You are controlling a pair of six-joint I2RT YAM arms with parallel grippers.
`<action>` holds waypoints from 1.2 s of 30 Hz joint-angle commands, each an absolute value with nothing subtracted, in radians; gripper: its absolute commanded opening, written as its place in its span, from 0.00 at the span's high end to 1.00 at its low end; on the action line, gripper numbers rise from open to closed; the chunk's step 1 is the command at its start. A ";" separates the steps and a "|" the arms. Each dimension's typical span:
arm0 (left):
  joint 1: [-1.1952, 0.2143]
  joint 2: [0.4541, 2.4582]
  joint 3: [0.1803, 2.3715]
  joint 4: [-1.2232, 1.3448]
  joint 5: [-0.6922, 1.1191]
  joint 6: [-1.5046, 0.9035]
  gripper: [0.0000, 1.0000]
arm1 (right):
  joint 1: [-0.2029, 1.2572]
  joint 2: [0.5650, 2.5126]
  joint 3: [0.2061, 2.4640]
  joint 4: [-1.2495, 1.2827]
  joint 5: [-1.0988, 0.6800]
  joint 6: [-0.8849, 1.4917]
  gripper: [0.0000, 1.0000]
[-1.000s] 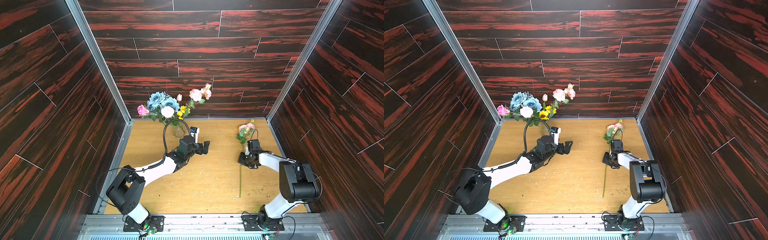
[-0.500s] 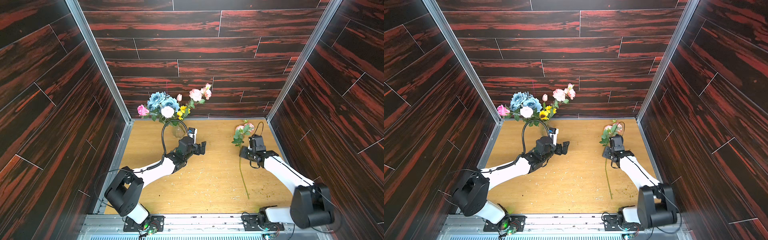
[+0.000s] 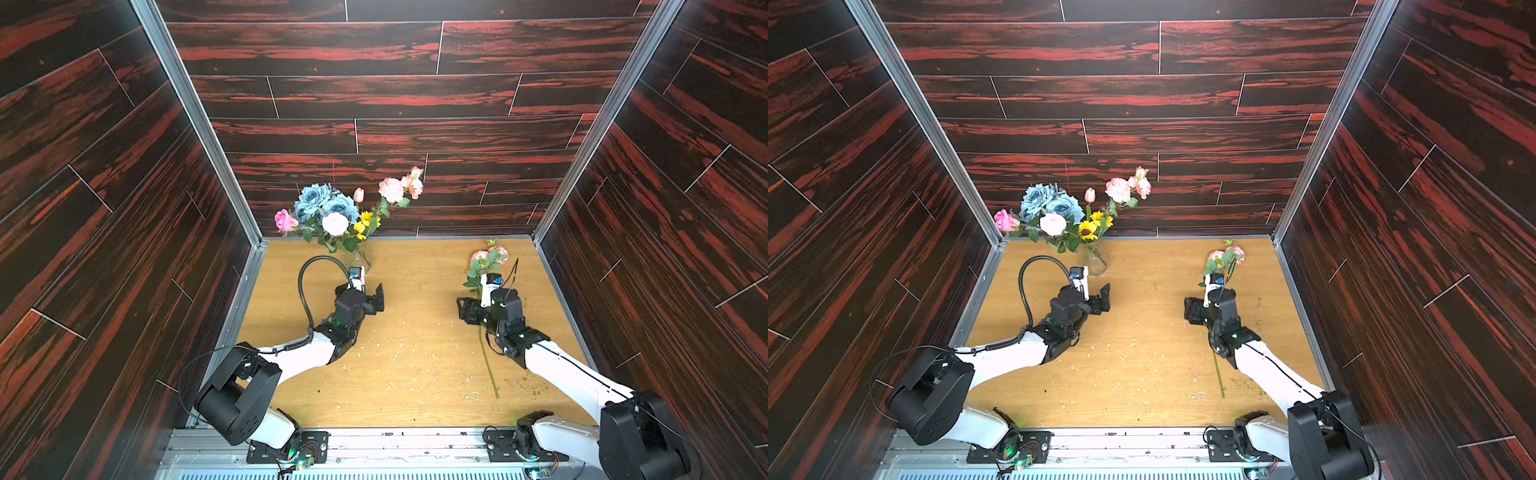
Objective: Pick out pink flowers from the vase
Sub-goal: Pick up the flower from the vase.
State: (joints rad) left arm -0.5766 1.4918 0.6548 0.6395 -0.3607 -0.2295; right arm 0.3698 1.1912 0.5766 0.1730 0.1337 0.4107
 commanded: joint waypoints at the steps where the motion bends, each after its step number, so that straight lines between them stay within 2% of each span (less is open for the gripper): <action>1: -0.568 1.456 0.638 0.799 -0.384 -0.204 0.05 | 0.384 1.180 0.579 0.307 0.082 0.443 0.31; 9: -0.529 1.510 0.577 1.119 -0.442 -0.113 0.03 | 0.417 1.212 0.582 0.319 0.080 0.456 0.31; 16: -0.459 1.615 0.623 1.289 -0.353 -0.116 0.03 | 0.417 1.205 0.571 0.331 0.082 0.466 0.32; 22: -0.400 1.759 0.717 1.411 -0.183 -0.115 0.04 | 0.419 1.224 0.583 0.304 0.093 0.465 0.32; 34: -0.301 1.860 0.835 1.412 0.030 -0.161 0.19 | 0.423 1.240 0.598 0.283 0.110 0.451 0.33; 36: -0.284 1.871 0.855 1.410 0.081 -0.164 0.24 | 0.424 1.248 0.599 0.283 0.116 0.448 0.33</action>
